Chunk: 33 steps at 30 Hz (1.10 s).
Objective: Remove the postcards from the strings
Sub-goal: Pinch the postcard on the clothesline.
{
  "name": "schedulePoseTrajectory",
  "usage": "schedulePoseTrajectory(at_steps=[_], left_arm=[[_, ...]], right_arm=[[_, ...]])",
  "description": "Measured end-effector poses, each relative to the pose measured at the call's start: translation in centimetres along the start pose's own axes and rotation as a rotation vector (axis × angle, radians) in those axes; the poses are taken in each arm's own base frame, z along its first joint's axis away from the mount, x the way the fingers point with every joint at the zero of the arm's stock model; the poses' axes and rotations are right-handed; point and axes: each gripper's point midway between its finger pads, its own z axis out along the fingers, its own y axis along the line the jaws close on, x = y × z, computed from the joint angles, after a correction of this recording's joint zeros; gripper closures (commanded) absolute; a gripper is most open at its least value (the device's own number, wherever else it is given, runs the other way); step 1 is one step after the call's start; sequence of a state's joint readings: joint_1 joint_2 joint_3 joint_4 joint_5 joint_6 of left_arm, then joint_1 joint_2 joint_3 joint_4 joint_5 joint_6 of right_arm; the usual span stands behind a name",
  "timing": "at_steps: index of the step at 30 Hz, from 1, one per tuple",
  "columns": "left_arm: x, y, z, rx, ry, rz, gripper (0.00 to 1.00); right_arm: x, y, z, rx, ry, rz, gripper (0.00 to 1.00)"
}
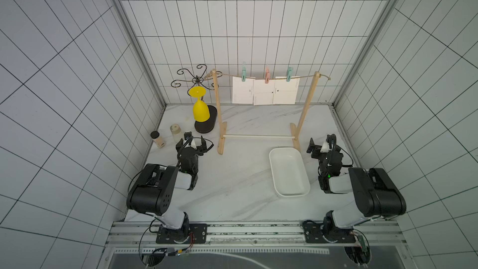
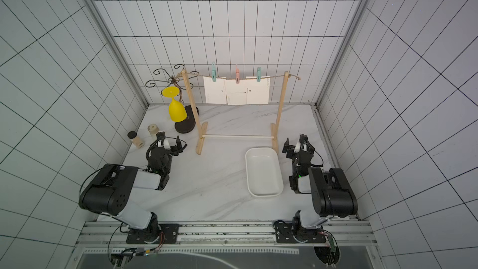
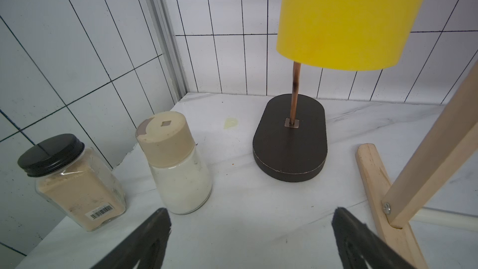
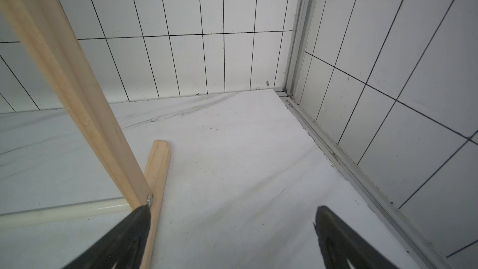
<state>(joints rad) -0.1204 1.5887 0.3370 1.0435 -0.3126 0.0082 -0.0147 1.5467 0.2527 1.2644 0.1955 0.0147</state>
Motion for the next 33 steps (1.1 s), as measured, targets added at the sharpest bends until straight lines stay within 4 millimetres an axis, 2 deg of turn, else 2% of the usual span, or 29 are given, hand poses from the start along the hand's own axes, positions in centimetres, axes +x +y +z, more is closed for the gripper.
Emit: schedulePoseTrajectory(at_steps=[27, 29, 33], left_arm=[[0.02, 0.0, -0.01, 0.0, 0.0, 0.0, 0.03], [0.02, 0.0, -0.01, 0.0, 0.0, 0.0, 0.03], [-0.02, 0.0, -0.01, 0.0, -0.001, 0.003, 0.22]], right_arm=[[0.0, 0.0, 0.0, 0.0, 0.0, 0.0, 0.0], [0.0, 0.0, 0.0, 0.0, 0.0, 0.0, 0.03], [-0.02, 0.01, 0.0, 0.0, -0.001, 0.002, 0.09]])
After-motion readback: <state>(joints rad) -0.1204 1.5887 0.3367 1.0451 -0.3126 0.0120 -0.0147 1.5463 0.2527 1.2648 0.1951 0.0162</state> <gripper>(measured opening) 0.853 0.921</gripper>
